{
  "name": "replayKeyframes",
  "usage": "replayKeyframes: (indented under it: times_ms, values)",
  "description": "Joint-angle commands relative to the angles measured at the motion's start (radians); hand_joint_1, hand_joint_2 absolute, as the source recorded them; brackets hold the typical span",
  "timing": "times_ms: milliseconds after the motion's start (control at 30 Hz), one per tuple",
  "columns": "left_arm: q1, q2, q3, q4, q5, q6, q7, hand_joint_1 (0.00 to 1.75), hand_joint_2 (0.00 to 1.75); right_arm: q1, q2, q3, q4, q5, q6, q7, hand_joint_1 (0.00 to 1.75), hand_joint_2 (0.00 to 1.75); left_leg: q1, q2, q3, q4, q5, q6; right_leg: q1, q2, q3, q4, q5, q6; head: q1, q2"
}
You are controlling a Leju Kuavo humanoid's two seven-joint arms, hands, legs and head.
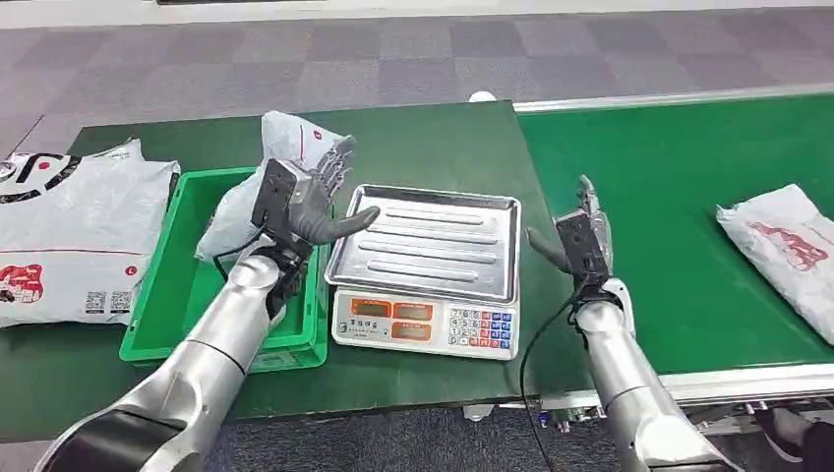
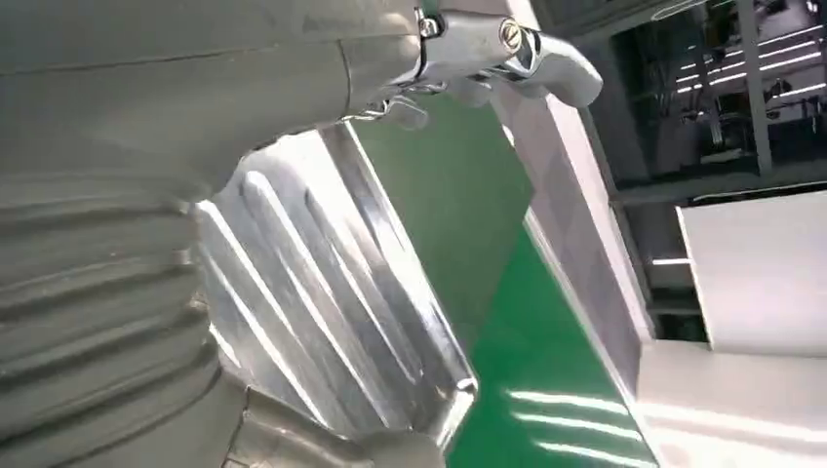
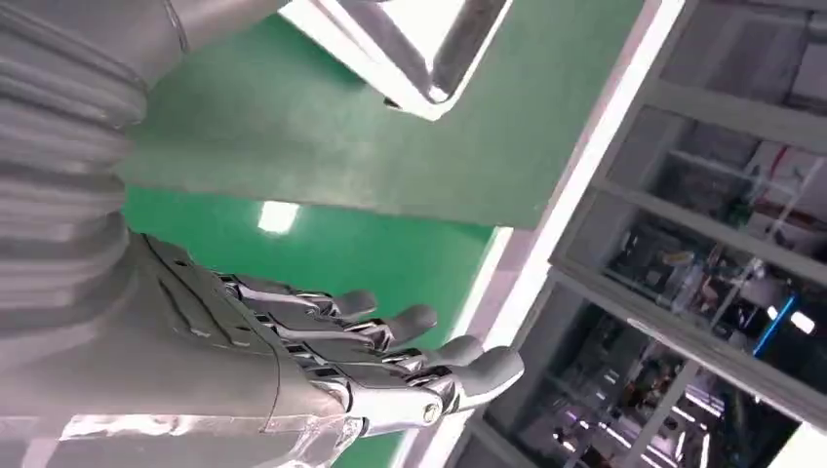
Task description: Moved the parcel from conveyor to table for the left to box.
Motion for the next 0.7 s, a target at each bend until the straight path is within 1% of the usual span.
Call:
replayKeyframes:
  times_ms: [33, 67, 100, 133, 167, 233, 300, 333, 367, 433, 467, 500, 533, 567, 633, 700]
  values:
    - [-0.042, -0.097, 0.049, 0.152, 0.099, 0.021, 0.021, 0.00, 1.75, -0.086, 0.046, 0.072, 0.153, -0.031, -0.005, -0.009, 0.00, 1.75, 0.000, 0.001, 0.003, 0.000, -0.001, 0.000, 0.000, 0.002, 0.003, -0.001, -0.001, 0.000, 0.000, 0.000]
    - [-0.048, -0.116, 0.016, 0.167, 0.072, 0.121, -0.004, 0.00, 1.75, -0.096, 0.057, 0.078, 0.174, -0.035, -0.010, -0.019, 0.00, 1.75, 0.001, 0.002, 0.004, -0.001, -0.002, 0.000, 0.001, 0.003, 0.004, -0.002, 0.000, 0.000, 0.000, 0.000]
    - [-0.050, -0.130, -0.010, 0.179, 0.051, 0.172, -0.013, 0.00, 1.75, -0.104, 0.064, 0.083, 0.188, -0.039, -0.011, -0.025, 0.00, 1.75, 0.001, 0.002, 0.003, 0.000, -0.001, 0.000, 0.001, 0.002, 0.003, -0.001, 0.000, 0.000, 0.000, 0.000]
    - [-0.049, -0.131, -0.037, 0.182, 0.095, 0.171, 0.010, 0.00, 1.75, -0.114, 0.068, 0.089, 0.207, -0.047, -0.014, -0.035, 0.00, 1.75, 0.001, 0.001, 0.003, 0.000, -0.001, 0.001, 0.001, 0.002, 0.004, -0.002, 0.000, 0.000, 0.000, 0.000]
    - [-0.041, -0.131, -0.080, 0.185, 0.221, 0.166, 0.029, 0.00, 1.75, -0.127, 0.069, 0.102, 0.235, -0.067, -0.015, -0.056, 0.00, 1.75, 0.000, 0.000, 0.002, 0.000, -0.001, 0.000, 0.001, 0.001, 0.002, -0.001, 0.000, 0.000, 0.000, 0.000]
    - [-0.031, -0.130, -0.107, 0.207, 0.273, 0.211, -0.007, 0.00, 1.75, -0.130, 0.068, 0.112, 0.247, -0.113, -0.013, -0.090, 0.00, 1.75, 0.000, 0.001, 0.002, 0.000, -0.001, 0.000, 0.000, 0.002, 0.002, -0.001, 0.000, 0.000, 0.000, 0.000]
    - [-0.011, -0.112, -0.135, 0.213, 0.248, 0.263, -0.060, 0.00, 1.75, -0.117, 0.069, 0.116, 0.237, -0.150, -0.023, -0.122, 0.00, 1.75, 0.000, 0.003, 0.006, -0.002, -0.001, 0.000, 0.001, 0.004, 0.005, -0.003, 0.000, 0.000, 0.000, 0.000]
    - [-0.004, -0.109, -0.137, 0.214, 0.248, 0.265, -0.069, 0.00, 1.75, -0.110, 0.070, 0.115, 0.238, -0.163, -0.026, -0.123, 0.00, 1.75, 0.000, 0.002, 0.004, -0.002, -0.001, 0.000, 0.000, 0.003, 0.004, -0.002, 0.000, 0.000, 0.000, 0.000]
    - [0.004, -0.109, -0.139, 0.211, 0.247, 0.266, -0.089, 0.00, 1.75, -0.108, 0.065, 0.139, 0.246, -0.136, -0.047, -0.109, 0.00, 1.75, 0.000, 0.002, 0.005, -0.003, -0.001, 0.000, 0.001, 0.002, 0.005, -0.003, 0.000, 0.000, 0.000, 0.000]
    - [0.010, -0.110, -0.178, 0.209, 0.207, 0.285, -0.103, 0.00, 1.75, -0.089, 0.068, 0.135, 0.232, -0.140, -0.059, -0.108, 0.00, 1.75, 0.000, 0.002, 0.005, -0.002, -0.001, 0.000, 0.001, 0.002, 0.005, -0.003, 0.000, 0.000, 0.000, 0.000]
    - [0.019, -0.112, -0.177, 0.203, 0.212, 0.266, -0.100, 0.00, 1.75, -0.068, 0.071, 0.131, 0.199, -0.136, -0.066, -0.108, 0.00, 1.75, 0.001, 0.002, 0.006, -0.003, -0.002, 0.000, 0.001, 0.003, 0.006, -0.003, 0.000, 0.000, 0.000, 0.000]
    - [0.025, -0.113, -0.188, 0.203, 0.204, 0.258, -0.096, 0.00, 1.75, -0.053, 0.072, 0.128, 0.170, -0.133, -0.067, -0.108, 0.00, 1.75, 0.001, 0.001, 0.004, -0.001, -0.001, 0.000, 0.001, 0.001, 0.004, -0.002, -0.001, 0.000, 0.000, 0.000]
    - [0.028, -0.113, -0.206, 0.204, 0.188, 0.257, -0.095, 0.00, 1.75, -0.039, 0.070, 0.127, 0.139, -0.124, -0.067, -0.101, 0.00, 1.75, 0.001, 0.000, 0.005, -0.002, -0.001, 0.000, 0.001, 0.001, 0.006, -0.003, -0.001, 0.000, 0.000, 0.000]
    - [0.032, -0.113, -0.224, 0.204, 0.170, 0.265, -0.101, 0.00, 1.75, -0.025, 0.069, 0.130, 0.110, -0.109, -0.071, -0.100, 0.00, 1.75, 0.000, 0.001, 0.004, -0.002, -0.001, 0.000, 0.001, 0.001, 0.003, -0.002, -0.001, 0.000, 0.000, 0.000]
    - [0.034, -0.114, -0.223, 0.207, 0.172, 0.259, -0.101, 0.00, 1.75, -0.014, 0.068, 0.131, 0.091, -0.102, -0.072, -0.095, 0.00, 1.75, 0.001, 0.001, 0.006, -0.003, -0.002, 0.000, 0.001, 0.002, 0.006, -0.004, -0.001, 0.000, 0.000, 0.000]
    - [0.032, -0.114, -0.223, 0.208, 0.172, 0.257, -0.101, 0.00, 1.75, -0.008, 0.067, 0.132, 0.081, -0.097, -0.070, -0.089, 0.00, 1.75, 0.000, 0.000, 0.004, -0.001, -0.001, 0.000, 0.001, 0.001, 0.003, -0.002, -0.001, 0.000, 0.000, 0.000]
